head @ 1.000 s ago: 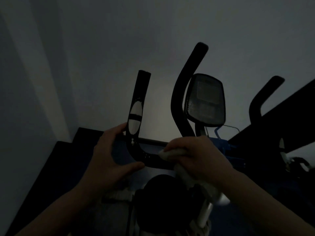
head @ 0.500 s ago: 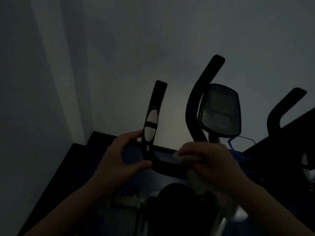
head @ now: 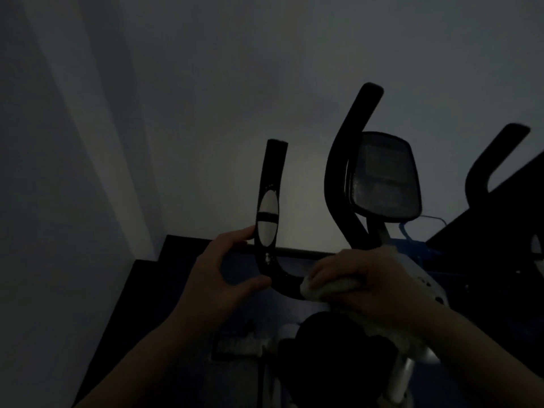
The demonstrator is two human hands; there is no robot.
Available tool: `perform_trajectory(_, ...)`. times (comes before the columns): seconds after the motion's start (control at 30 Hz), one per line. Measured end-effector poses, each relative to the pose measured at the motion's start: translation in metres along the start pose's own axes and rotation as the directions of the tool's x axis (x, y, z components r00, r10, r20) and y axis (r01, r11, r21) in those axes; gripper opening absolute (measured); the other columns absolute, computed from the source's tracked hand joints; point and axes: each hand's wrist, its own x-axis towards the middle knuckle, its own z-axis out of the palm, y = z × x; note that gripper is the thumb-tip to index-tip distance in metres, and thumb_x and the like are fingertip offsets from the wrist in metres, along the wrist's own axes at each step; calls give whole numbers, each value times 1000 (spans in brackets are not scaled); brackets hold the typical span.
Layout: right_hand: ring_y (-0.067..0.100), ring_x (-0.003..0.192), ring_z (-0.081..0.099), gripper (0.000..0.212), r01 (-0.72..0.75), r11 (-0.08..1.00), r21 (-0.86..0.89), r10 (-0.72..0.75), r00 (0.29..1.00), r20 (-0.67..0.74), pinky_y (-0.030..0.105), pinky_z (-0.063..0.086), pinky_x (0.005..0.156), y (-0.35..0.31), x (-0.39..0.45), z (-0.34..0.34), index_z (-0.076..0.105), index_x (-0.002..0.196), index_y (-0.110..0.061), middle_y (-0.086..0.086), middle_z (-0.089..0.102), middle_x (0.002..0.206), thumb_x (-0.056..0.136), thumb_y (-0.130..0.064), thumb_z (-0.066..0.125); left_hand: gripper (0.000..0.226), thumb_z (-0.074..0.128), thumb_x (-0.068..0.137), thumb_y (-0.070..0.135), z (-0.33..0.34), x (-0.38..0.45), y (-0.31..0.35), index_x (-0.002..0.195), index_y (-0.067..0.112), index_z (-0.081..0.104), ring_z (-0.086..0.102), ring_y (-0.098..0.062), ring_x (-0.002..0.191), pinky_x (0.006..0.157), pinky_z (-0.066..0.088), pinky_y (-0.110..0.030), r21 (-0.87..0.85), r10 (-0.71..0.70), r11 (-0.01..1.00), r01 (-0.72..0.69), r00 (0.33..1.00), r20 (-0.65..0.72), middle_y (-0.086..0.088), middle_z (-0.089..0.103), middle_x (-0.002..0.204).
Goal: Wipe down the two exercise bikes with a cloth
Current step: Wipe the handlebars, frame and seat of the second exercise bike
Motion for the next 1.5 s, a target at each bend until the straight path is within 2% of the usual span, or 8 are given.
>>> perform_trajectory(0.2, 0, 84, 69, 17, -115, 993, 35, 120, 973, -196, 19, 55, 81, 1, 22, 34, 75, 87, -23, -12, 74, 86, 73, -13, 77, 34, 69, 83, 23, -7, 12, 4, 116, 19, 62, 63, -13, 103, 91, 49, -28, -131, -25, 991, 27, 1000, 12, 2, 69, 108)
perform_trajectory(0.47, -2, 84, 68, 21, -121, 986, 116, 141, 972, -186, 15, 54, 77, -22, 12, 44, 75, 83, -22, -22, 71, 85, 69, -9, 81, 28, 59, 90, 24, -9, 65, 19, 117, 17, 59, 65, -6, 76, 64, 44, -4, -65, -117, 991, 120, 992, 44, -9, 69, 92)
perform_trajectory(0.6, -1, 75, 68, 7, -332, 943, -9, 301, 867, -397, 23, 55, 71, -14, 24, 42, 76, 78, -23, -12, 74, 77, 76, -16, 79, 31, 62, 87, 21, -13, 72, 21, 117, 15, 59, 63, 4, 66, 59, 43, -3, -101, -165, 979, 175, 981, 98, -11, 68, 97)
perform_trajectory(0.67, 1, 77, 68, 5, -230, 970, 73, 238, 860, -452, 22, 56, 73, -21, 31, 36, 77, 81, -17, -7, 74, 80, 76, -18, 78, 32, 62, 87, 19, -14, 74, 23, 118, 13, 58, 62, 6, 63, 57, 44, -4, -127, -181, 972, 196, 976, 118, -12, 68, 97)
perform_trajectory(0.87, 4, 92, 61, 19, -23, 989, -146, 14, 998, -62, 9, 44, 81, -33, 64, 38, 76, 98, -18, -3, 65, 105, 78, -21, 76, 33, 63, 86, 23, -19, 76, 20, 118, 17, 58, 66, 0, 70, 57, 46, -6, -181, -212, 953, 243, 962, 173, -11, 69, 100)
perform_trajectory(1.03, 1, 90, 61, 17, -20, 954, -298, 124, 935, 332, 16, 46, 83, -28, 65, -2, 77, 91, -21, -9, 63, 103, 76, -13, 77, 31, 63, 86, 25, -18, 73, 20, 116, 18, 59, 65, 0, 70, 60, 45, -4, -192, -198, 955, 226, 968, 155, -9, 70, 97)
perform_trajectory(1.37, 7, 93, 65, 19, -93, 995, -29, 96, 986, 136, 20, 51, 84, -24, 45, 20, 77, 92, -17, -1, 67, 104, 73, -12, 80, 31, 62, 86, 28, -18, 73, 19, 116, 22, 59, 67, 0, 72, 58, 44, -3, -208, -205, 949, 237, 965, 163, -4, 70, 98)
perform_trajectory(1.5, 4, 85, 63, 20, -102, 916, -389, 170, 975, 144, 17, 48, 76, -12, 41, -15, 78, 89, -20, -4, 67, 102, 74, -7, 76, 30, 61, 87, 26, -15, 71, 20, 117, 20, 59, 66, 2, 70, 60, 45, -7, -211, -215, 947, 242, 966, 141, -4, 70, 98)
